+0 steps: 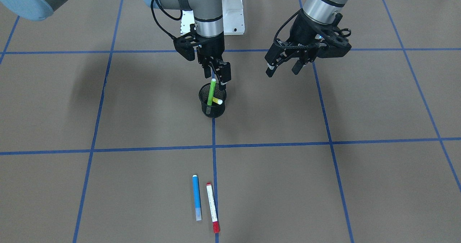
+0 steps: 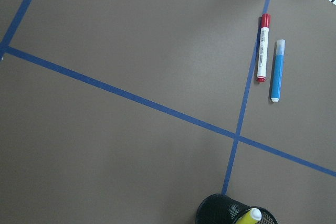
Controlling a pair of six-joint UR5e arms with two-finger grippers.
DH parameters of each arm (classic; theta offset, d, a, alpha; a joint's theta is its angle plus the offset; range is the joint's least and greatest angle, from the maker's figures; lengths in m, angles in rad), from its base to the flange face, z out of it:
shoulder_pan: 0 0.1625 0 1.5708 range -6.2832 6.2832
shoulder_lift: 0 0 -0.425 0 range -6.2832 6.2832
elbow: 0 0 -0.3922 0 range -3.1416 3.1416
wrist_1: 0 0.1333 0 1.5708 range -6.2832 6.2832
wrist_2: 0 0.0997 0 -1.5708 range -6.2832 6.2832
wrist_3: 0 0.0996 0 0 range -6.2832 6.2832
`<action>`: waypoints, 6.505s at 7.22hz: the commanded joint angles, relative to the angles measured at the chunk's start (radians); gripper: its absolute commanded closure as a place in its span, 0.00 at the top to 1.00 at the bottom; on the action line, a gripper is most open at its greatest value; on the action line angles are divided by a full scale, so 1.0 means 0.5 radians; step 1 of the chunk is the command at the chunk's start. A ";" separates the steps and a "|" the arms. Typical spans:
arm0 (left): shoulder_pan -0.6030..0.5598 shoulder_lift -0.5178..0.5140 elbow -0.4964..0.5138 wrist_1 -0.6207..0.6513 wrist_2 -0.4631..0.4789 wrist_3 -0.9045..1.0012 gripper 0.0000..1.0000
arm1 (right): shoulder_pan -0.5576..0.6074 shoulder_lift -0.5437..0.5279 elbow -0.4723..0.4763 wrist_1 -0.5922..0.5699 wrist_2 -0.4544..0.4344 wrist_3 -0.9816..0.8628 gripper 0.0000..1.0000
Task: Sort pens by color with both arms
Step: 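Lower the right gripper and grasp the green highlighter in the cup, then lift the green highlighter and place it beside the red-capped marker, then move the left gripper toward the cup while the right gripper withdraws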
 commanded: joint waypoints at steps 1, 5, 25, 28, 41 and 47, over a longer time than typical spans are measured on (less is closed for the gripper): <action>0.000 -0.002 0.001 0.000 0.000 0.001 0.97 | -0.075 -0.002 -0.010 -0.047 -0.068 0.005 0.76; 0.000 0.004 0.001 0.000 0.000 0.001 0.97 | -0.036 -0.002 -0.013 -0.050 -0.072 -0.028 0.68; -0.469 0.169 -0.115 0.000 -0.616 0.001 0.97 | 0.502 0.620 -1.524 1.504 -0.315 -1.228 0.00; -0.463 0.169 -0.109 0.000 -0.616 0.001 0.97 | 0.505 0.737 -1.903 1.714 -0.152 -1.546 0.00; -0.068 -1.153 1.363 0.402 -0.346 0.799 0.90 | 1.210 -0.803 -0.237 1.576 1.318 -1.952 1.00; 0.046 -1.466 1.857 0.641 -0.561 0.937 0.81 | 1.293 -0.984 -0.215 1.579 1.484 -2.176 1.00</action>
